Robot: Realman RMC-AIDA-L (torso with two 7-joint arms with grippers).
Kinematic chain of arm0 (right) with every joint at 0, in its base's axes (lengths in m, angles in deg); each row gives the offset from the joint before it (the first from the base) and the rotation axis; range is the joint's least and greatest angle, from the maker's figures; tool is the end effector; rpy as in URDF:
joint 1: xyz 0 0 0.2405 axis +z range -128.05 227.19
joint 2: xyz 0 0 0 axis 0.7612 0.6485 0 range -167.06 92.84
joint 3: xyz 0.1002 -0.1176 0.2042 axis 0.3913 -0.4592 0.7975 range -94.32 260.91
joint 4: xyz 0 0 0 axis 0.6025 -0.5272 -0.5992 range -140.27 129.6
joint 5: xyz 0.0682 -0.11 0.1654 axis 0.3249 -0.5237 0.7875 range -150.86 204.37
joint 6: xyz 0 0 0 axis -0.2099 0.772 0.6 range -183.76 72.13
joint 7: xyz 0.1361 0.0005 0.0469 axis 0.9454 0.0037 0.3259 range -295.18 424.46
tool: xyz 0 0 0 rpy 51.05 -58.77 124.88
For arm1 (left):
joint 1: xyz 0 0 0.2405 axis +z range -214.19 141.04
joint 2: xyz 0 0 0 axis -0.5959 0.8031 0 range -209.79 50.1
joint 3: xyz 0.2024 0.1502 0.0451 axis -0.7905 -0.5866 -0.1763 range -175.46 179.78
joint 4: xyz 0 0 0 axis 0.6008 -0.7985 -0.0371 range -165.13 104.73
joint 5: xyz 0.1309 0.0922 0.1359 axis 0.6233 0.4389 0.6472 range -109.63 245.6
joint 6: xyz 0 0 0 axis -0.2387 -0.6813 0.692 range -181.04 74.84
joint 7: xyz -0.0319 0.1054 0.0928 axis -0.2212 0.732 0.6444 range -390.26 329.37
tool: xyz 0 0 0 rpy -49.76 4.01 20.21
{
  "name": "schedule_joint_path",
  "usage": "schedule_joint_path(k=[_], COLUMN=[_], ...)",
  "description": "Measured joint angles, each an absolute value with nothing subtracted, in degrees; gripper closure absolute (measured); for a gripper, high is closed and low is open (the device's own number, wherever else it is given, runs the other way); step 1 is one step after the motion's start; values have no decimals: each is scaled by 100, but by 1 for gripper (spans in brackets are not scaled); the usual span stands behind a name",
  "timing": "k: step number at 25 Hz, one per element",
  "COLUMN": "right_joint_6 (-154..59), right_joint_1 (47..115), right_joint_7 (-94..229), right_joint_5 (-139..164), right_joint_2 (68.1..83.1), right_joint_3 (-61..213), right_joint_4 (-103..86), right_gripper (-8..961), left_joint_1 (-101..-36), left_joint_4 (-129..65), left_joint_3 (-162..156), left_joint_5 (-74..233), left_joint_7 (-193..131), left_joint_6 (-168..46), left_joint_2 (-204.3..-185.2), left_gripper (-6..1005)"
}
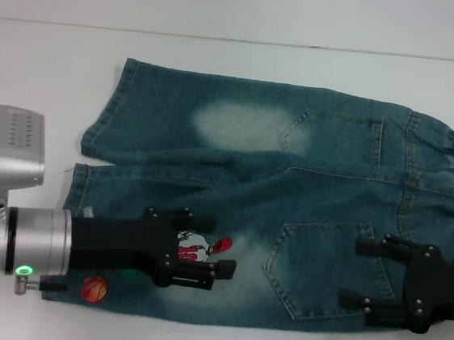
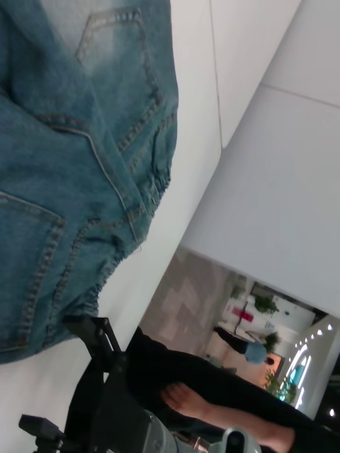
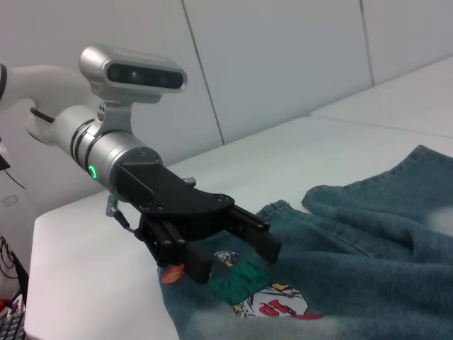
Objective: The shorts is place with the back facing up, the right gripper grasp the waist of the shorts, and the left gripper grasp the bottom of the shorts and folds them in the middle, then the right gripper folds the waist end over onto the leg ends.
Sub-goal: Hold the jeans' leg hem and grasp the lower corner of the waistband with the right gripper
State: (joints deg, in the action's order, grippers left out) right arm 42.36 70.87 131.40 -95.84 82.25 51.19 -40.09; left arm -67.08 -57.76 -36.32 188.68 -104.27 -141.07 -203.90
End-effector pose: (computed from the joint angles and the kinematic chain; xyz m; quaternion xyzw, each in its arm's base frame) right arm 0.3126 0.2566 -0.0053 -0.9412 0.2118 0.2406 0.1069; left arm -0.2590 0.2899 -0.0702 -0.9364 -0.2468 -0.2449 0.0472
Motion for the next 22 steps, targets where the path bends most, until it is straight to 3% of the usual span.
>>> schedule_joint_path(k=[12, 22], right_joint_6=[4264, 4278], right_joint_1=[7077, 6959], right_joint_7=[13160, 13152], right_joint_5=[-9547, -9530], right_joint_2=[8241, 8243], right_joint_3=[5127, 5226], right_joint_4=[-4011, -4025], right_gripper=[7, 8], left_joint_1=[-6756, -5898], left_joint_4=[-5764, -7657], left_joint_3=[-3596, -2841], left_joint_5=[18836, 18944], left_joint_7=[-10431, -13036], left_joint_6=[-14192, -15594], left_joint_2=[-20393, -20166], left_gripper=[120, 123])
